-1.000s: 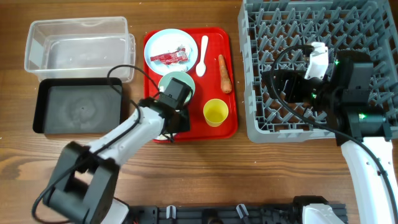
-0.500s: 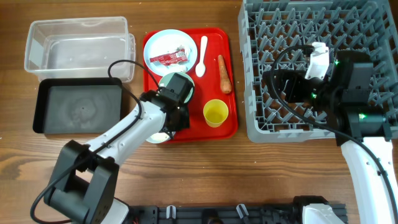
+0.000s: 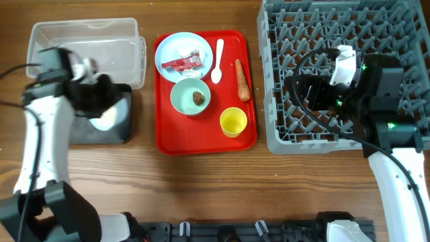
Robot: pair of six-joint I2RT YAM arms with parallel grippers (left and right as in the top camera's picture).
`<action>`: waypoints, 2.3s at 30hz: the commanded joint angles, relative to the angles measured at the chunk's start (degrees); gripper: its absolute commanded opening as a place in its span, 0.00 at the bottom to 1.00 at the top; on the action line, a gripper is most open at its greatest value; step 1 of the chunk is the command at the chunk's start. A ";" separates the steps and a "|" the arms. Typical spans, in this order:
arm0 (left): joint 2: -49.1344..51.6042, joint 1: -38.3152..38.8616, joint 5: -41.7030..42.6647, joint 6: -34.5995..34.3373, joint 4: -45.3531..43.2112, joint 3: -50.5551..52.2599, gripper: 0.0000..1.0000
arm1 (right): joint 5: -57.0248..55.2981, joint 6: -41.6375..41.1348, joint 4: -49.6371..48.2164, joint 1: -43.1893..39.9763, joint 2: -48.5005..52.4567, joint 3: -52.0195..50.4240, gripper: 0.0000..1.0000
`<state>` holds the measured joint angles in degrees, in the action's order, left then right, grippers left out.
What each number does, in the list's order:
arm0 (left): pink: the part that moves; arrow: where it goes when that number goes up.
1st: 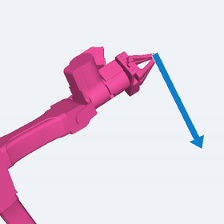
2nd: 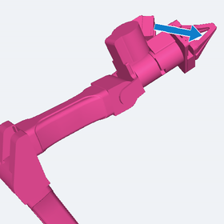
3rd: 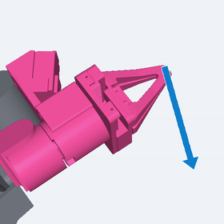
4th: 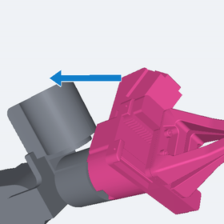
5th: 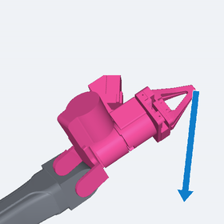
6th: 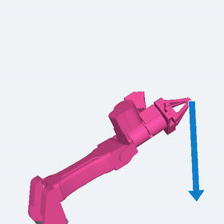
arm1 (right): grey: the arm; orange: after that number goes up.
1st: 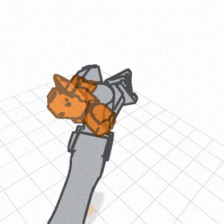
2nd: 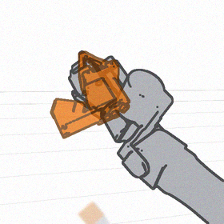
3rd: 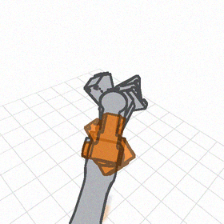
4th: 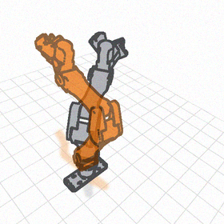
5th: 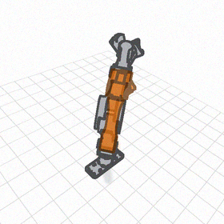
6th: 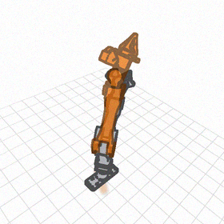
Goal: Sort waste into correct bins and load items into the dishwasher rack
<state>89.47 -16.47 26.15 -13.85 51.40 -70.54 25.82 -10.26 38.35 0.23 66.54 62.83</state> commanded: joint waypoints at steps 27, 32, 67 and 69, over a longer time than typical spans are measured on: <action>22.40 -35.21 64.19 -1.55 -15.43 -0.72 0.04 | -0.57 -0.22 0.31 0.13 0.44 1.40 1.00; 22.40 -35.19 64.19 -9.40 -15.67 -0.72 0.04 | -0.57 -0.24 0.31 0.13 0.44 1.40 1.00; 17.35 52.04 -31.41 -3.54 0.92 -0.20 0.63 | -4.07 1.29 3.32 0.13 0.66 1.33 1.00; 16.28 51.15 -31.43 -3.37 2.75 -4.17 0.67 | -4.07 1.29 3.30 0.13 0.66 1.33 1.00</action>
<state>107.26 35.83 -4.54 -17.21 52.99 -69.91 22.79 -9.80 41.60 0.23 66.65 62.85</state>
